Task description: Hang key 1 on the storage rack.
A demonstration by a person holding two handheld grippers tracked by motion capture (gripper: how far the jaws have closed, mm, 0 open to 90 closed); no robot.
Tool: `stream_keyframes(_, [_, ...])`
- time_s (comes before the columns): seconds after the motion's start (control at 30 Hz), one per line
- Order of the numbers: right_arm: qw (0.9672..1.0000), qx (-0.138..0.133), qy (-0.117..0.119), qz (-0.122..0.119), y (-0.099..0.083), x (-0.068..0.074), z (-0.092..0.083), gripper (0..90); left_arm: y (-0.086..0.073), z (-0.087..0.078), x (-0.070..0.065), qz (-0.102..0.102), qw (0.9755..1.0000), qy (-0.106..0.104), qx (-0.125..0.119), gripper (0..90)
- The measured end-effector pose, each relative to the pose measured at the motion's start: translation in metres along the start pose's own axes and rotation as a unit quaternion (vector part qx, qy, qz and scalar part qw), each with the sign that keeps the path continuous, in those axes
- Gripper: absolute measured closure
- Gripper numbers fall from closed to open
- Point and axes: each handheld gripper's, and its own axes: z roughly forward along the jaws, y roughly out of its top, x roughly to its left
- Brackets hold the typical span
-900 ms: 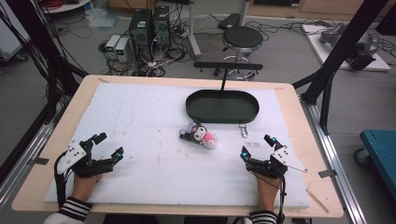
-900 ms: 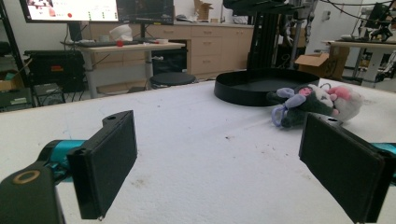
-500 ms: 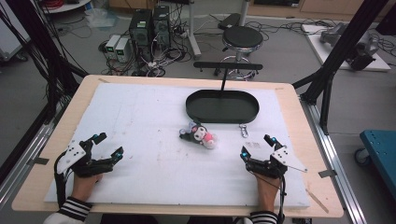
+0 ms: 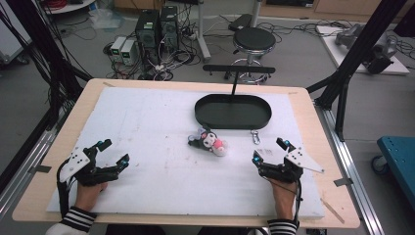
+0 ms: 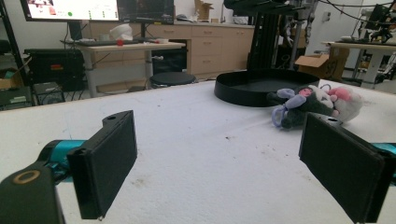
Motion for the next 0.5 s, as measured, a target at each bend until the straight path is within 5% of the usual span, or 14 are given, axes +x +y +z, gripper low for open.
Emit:
stream_keyframes(0.13, [0.9987,0.045,0.014,-0.022,0.021,0.001,0.004,1.5,0.0,0.0,0.0,0.001,1.0,0.0,0.0,11.8])
stream_keyframes(0.3, [0.9969,0.059,0.036,-0.036,0.038,0.003,0.01,1.5,0.0,0.0,0.0,0.001,1.0,0.0,0.0,11.8])
stream_keyframes(0.5, [0.9914,0.103,0.066,-0.047,0.056,0.006,0.026,1.5,0.0,0.0,0.0,0.002,1.0,0.0,0.0,11.8])
